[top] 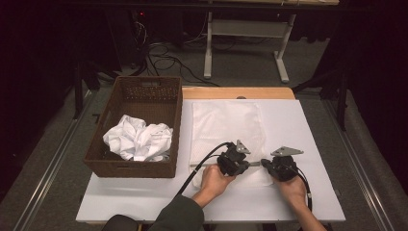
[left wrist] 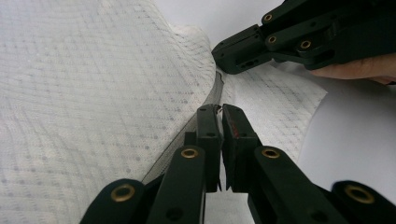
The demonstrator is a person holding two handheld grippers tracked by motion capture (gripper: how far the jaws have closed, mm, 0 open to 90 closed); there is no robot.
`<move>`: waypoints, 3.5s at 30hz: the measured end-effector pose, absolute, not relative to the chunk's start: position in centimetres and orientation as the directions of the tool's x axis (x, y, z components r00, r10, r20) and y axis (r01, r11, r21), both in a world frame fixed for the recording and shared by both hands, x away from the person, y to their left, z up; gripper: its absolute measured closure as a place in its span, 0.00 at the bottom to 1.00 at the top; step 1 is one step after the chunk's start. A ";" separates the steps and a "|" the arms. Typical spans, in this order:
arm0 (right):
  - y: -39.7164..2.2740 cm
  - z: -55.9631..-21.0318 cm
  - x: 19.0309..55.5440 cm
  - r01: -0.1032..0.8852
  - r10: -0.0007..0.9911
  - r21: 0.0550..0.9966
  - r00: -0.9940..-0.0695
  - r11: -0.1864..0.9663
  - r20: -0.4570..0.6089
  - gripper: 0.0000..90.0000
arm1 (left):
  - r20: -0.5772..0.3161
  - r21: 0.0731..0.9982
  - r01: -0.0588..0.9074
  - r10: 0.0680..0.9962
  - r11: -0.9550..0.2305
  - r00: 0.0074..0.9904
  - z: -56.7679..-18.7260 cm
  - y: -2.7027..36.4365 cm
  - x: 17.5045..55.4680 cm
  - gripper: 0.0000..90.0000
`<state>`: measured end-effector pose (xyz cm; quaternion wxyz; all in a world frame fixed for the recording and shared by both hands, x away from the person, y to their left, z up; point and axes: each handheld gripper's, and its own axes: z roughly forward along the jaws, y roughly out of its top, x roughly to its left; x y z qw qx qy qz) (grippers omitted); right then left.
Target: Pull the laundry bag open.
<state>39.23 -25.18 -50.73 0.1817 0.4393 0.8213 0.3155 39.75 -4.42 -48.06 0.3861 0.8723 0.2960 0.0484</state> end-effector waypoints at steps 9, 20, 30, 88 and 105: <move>-25.1 -50.7 39.2 0.609 0.838 0.676 -0.545 0.415 -0.025 1.00 | -0.140 0.708 0.475 0.556 -0.522 0.819 -47.8 -3.8 39.5 0.96; -25.1 -50.7 39.2 0.612 0.840 0.675 -0.542 0.411 -0.020 1.00 | -0.137 0.714 0.471 0.557 -0.518 0.819 -47.6 -3.1 39.2 0.96; -25.1 -50.7 39.3 0.618 0.841 0.670 -0.540 0.410 -0.016 1.00 | -0.132 0.718 0.466 0.555 -0.517 0.821 -47.4 -2.5 39.1 0.96; -25.1 -50.8 39.2 0.610 0.843 0.678 -0.537 0.411 -0.028 1.00 | -0.129 0.737 0.472 0.584 -0.484 0.801 -46.8 0.3 38.3 0.96; -25.0 -50.8 39.1 0.609 0.843 0.677 -0.537 0.414 -0.032 1.00 | -0.124 0.732 0.472 0.586 -0.491 0.801 -46.8 1.1 38.0 0.96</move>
